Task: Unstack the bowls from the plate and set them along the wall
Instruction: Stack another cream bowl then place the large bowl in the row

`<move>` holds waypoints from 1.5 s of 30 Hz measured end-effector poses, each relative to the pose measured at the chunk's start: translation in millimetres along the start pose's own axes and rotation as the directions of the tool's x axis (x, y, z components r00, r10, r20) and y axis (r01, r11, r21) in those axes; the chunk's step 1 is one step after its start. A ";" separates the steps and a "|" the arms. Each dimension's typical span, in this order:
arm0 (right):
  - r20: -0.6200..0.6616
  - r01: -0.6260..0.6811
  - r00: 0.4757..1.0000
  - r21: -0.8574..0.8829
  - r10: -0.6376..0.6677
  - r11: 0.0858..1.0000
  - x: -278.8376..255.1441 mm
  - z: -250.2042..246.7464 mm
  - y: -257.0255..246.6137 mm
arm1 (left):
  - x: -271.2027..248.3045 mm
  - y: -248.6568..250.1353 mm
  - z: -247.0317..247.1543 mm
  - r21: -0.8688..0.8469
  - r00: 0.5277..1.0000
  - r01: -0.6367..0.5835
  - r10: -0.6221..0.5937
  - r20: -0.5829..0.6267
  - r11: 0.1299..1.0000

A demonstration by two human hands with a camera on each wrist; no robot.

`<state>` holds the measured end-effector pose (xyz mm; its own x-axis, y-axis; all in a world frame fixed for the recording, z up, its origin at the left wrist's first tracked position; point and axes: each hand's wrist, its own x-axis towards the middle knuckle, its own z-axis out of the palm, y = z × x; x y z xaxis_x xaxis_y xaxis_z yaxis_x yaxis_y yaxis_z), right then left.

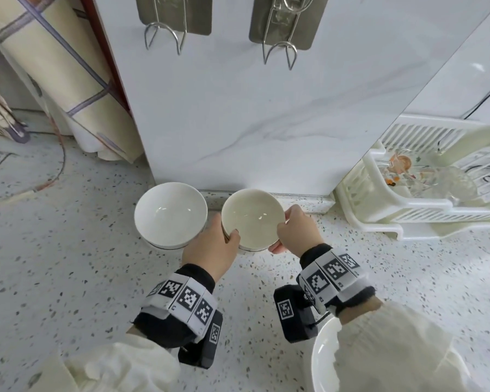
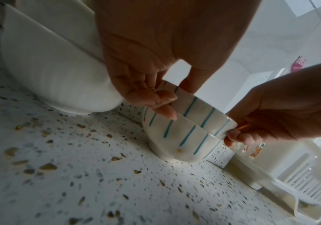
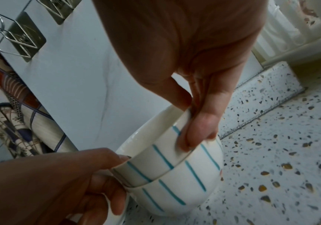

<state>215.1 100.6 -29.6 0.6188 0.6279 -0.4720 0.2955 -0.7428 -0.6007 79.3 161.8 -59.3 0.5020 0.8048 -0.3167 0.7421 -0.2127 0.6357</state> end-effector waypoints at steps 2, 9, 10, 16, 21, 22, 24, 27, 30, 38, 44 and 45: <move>0.009 -0.008 1.000 0.009 0.008 1.000 1.6 -1.1 0.0 | 0.6 0.9 0.2 -0.012 1.000 0.005 -0.005 0.015 1.000; 0.095 -0.092 0.992 0.088 0.084 0.992 6.7 -6.6 1.9 | 2.2 3.4 -1.1 -0.012 0.998 0.030 -0.030 0.049 0.999; 0.107 -0.102 0.990 0.107 0.090 0.989 6.4 -7.5 1.3 | 2.2 3.9 -1.4 -0.018 0.998 0.037 -0.036 0.051 0.999; 0.169 -0.147 0.978 0.158 0.120 0.976 5.3 -12.0 1.4 | -0.2 8.1 -0.1 -0.017 0.998 0.052 -0.052 0.033 0.998; 0.213 -0.120 0.975 0.250 0.067 0.961 -17.0 -41.8 9.3 | -20.0 10.2 4.1 -0.070 0.999 0.042 -0.042 -0.004 0.997; 0.201 -0.098 0.978 0.251 0.047 0.963 -24.7 -52.0 14.5 | -26.9 11.5 5.1 -0.079 0.999 0.037 -0.038 -0.010 0.996; 0.172 -0.057 0.985 0.249 0.013 0.967 -42.0 -74.1 31.1 | -43.2 15.0 8.8 -0.079 1.000 0.017 -0.017 -0.003 0.997; 0.119 -0.028 0.993 0.255 -0.003 0.966 -71.1 -103.4 69.0 | -70.9 20.9 18.9 -0.070 0.999 -0.016 0.019 0.034 0.997; -0.006 0.004 1.000 0.097 -0.004 0.995 -96.7 -118.1 116.3 | -95.6 23.2 33.2 -0.065 0.998 -0.050 0.053 0.042 0.997; 0.201 -0.089 0.976 0.011 0.085 0.996 -142.3 -89.3 211.6 | -147.0 35.2 79.3 0.031 0.955 -0.149 0.136 0.264 0.988; 0.305 -0.116 0.950 0.172 0.059 0.978 -149.2 -72.5 222.4 | -153.9 37.8 91.7 0.086 0.950 -0.180 0.150 0.275 0.980; 0.273 -0.101 0.960 0.165 0.053 0.981 -146.9 -71.7 221.0 | -152.8 37.9 92.2 0.080 0.951 -0.178 0.150 0.270 0.981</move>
<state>241.6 -172.5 -46.9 0.4109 0.6274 -0.6614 0.1077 -0.7538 -0.6482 71.7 -20.3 -51.8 0.7089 0.5839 -0.3955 0.6740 -0.3959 0.6236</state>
